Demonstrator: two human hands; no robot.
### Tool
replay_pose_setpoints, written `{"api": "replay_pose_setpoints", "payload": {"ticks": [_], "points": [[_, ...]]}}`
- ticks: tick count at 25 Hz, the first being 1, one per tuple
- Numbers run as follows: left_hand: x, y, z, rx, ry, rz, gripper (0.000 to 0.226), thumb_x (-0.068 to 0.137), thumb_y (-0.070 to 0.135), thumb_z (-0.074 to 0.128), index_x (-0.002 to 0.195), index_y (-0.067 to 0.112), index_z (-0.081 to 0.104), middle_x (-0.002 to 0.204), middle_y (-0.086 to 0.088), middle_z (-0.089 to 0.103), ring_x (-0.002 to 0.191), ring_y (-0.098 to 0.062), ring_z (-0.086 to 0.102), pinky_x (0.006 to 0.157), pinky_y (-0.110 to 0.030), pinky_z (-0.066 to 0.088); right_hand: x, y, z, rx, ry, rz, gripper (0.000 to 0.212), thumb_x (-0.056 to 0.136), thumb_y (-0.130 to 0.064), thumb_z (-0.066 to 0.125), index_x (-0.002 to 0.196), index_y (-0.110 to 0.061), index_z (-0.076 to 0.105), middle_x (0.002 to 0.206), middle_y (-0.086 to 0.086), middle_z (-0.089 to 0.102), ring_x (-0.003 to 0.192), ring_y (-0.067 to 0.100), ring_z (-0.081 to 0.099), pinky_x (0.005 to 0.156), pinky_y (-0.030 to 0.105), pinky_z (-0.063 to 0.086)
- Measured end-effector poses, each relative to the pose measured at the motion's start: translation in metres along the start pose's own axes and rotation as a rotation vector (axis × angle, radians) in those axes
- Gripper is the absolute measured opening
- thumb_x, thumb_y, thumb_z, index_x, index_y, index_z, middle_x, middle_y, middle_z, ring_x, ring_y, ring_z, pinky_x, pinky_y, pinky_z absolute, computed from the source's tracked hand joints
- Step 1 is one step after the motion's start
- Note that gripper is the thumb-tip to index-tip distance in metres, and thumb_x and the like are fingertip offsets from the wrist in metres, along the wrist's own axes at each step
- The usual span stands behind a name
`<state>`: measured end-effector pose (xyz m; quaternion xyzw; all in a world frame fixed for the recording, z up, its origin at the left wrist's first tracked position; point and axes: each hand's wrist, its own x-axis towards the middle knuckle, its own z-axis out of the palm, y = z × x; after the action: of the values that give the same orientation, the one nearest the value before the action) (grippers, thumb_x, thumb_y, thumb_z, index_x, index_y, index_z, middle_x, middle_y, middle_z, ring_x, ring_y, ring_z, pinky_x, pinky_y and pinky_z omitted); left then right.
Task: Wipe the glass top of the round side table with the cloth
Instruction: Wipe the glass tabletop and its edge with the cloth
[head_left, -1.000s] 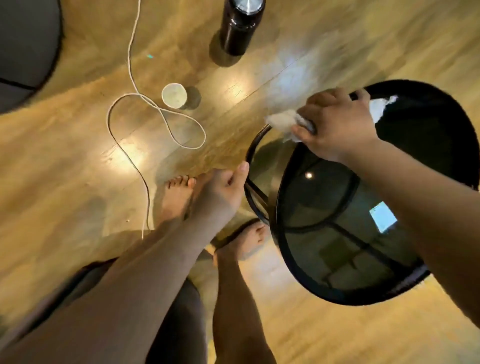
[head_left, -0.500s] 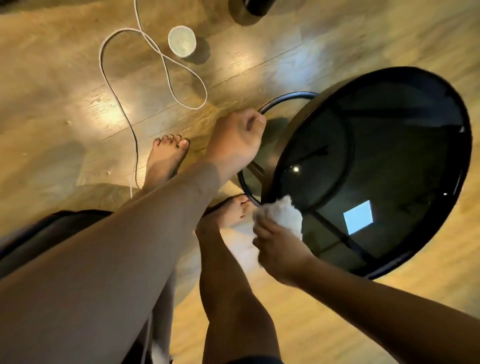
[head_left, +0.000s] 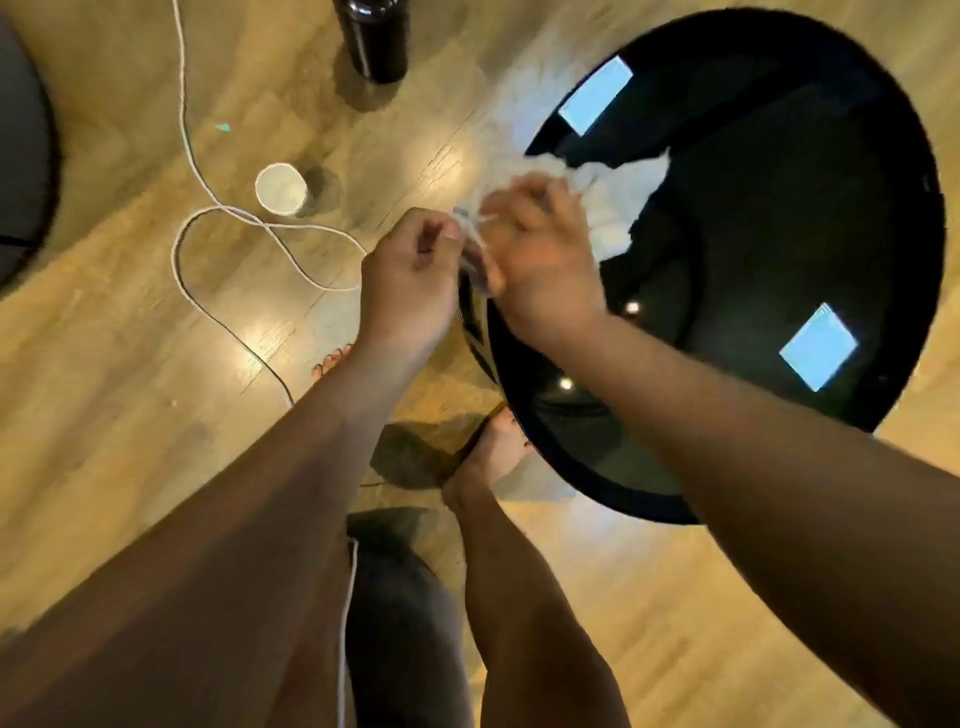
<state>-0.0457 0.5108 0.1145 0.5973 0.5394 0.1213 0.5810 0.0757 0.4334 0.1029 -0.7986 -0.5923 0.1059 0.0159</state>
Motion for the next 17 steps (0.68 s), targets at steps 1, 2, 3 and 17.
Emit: {"api": "replay_pose_setpoints", "payload": {"ticks": [1,2,3,17], "points": [[0.0,0.006,0.003,0.027,0.001,0.035,0.012,0.096,0.022,0.054,0.089,0.02,0.064,0.077,0.015,0.062,0.073,0.0,0.058,0.073,-0.019,0.045,-0.043,-0.026,0.005,0.084,-0.091,-0.101,0.026,0.087,-0.037,0.059,0.094,-0.02,0.077,0.111,0.002,0.07,0.122,0.034,0.05,0.108,0.046,0.029],[-0.002,0.012,0.007,0.065,-0.005,0.074,0.011,0.095,0.022,0.055,0.089,0.02,0.064,0.078,0.015,0.062,0.074,0.001,0.057,0.075,-0.018,0.045,-0.084,-0.045,0.011,0.118,-0.189,-0.199,0.02,0.082,-0.037,0.067,0.089,-0.023,0.078,0.104,-0.001,0.071,0.118,0.03,0.051,0.109,0.047,0.026],[-0.006,0.018,0.011,0.101,-0.024,0.115,0.011,0.095,0.022,0.055,0.09,0.021,0.064,0.08,0.015,0.062,0.077,-0.001,0.057,0.076,-0.019,0.045,-0.121,-0.054,0.016,0.127,-0.26,-0.263,0.016,0.076,-0.038,0.074,0.083,-0.024,0.078,0.095,-0.004,0.071,0.11,0.026,0.056,0.107,0.046,0.025],[-0.14,0.046,0.13,0.467,-1.324,-0.252,0.035,0.077,0.041,0.076,0.108,0.028,0.066,0.1,0.012,0.075,0.091,-0.002,0.072,0.075,-0.022,0.058,-0.28,-0.024,-0.05,2.267,0.961,1.543,0.062,0.083,-0.06,0.052,0.128,-0.019,0.062,0.124,0.011,0.07,0.116,0.031,0.065,0.1,0.049,0.049]]}}
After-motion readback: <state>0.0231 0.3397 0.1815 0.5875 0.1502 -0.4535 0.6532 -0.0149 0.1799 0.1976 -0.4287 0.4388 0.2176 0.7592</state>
